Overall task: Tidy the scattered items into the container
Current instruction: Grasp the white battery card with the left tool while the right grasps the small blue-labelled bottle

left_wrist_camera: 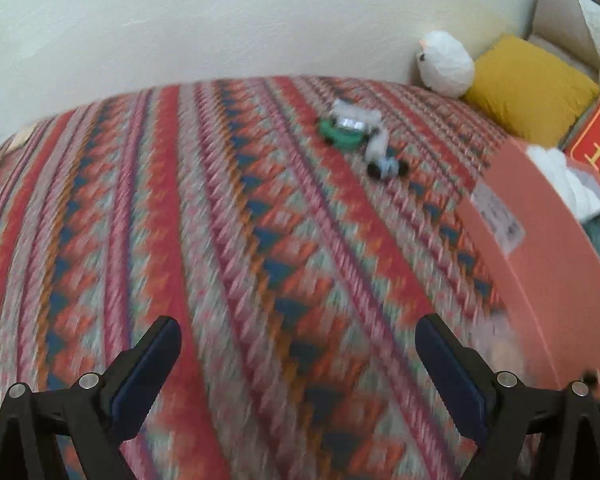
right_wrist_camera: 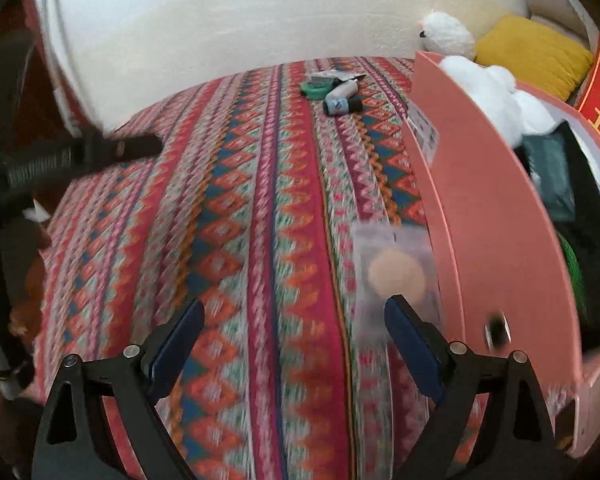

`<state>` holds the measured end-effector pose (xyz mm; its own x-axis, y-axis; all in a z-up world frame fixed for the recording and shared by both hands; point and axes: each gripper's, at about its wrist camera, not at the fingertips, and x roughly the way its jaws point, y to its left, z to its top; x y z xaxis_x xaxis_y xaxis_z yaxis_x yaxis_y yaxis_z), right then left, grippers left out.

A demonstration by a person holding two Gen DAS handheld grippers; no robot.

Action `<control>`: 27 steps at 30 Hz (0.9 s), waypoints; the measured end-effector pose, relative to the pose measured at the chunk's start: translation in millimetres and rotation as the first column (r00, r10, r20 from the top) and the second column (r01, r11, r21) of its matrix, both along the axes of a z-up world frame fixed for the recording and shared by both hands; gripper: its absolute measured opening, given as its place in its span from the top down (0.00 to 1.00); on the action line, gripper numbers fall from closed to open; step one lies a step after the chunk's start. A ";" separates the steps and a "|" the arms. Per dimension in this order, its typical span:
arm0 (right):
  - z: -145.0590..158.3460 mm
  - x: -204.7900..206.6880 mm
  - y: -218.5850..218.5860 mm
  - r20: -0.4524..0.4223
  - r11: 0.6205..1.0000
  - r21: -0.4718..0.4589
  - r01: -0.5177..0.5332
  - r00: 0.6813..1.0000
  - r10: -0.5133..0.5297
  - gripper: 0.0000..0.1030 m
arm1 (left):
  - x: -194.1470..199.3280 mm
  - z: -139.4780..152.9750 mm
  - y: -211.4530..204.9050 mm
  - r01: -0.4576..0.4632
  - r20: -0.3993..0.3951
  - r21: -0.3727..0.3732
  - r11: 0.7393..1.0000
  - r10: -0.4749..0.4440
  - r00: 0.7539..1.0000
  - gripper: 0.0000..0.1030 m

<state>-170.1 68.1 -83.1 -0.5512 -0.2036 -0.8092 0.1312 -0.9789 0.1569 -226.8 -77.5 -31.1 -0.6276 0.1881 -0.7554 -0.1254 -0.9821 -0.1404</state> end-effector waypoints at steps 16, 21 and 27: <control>-62.4 -226.5 6.9 -0.021 0.957 -0.078 0.281 0.959 -0.283 0.09 | -307.6 -47.8 112.9 0.157 0.189 -0.088 0.984 -0.138 0.972 0.05; -67.3 -279.8 6.2 -0.058 0.950 -0.028 0.311 0.948 -0.312 0.10 | -361.6 -83.3 144.5 0.237 0.294 -0.114 0.965 -0.195 0.935 0.06; -66.9 -310.3 17.3 -0.079 0.936 -0.072 0.345 0.933 -0.350 0.60 | -356.8 -91.1 142.7 0.293 0.341 -0.133 0.947 -0.233 0.911 0.29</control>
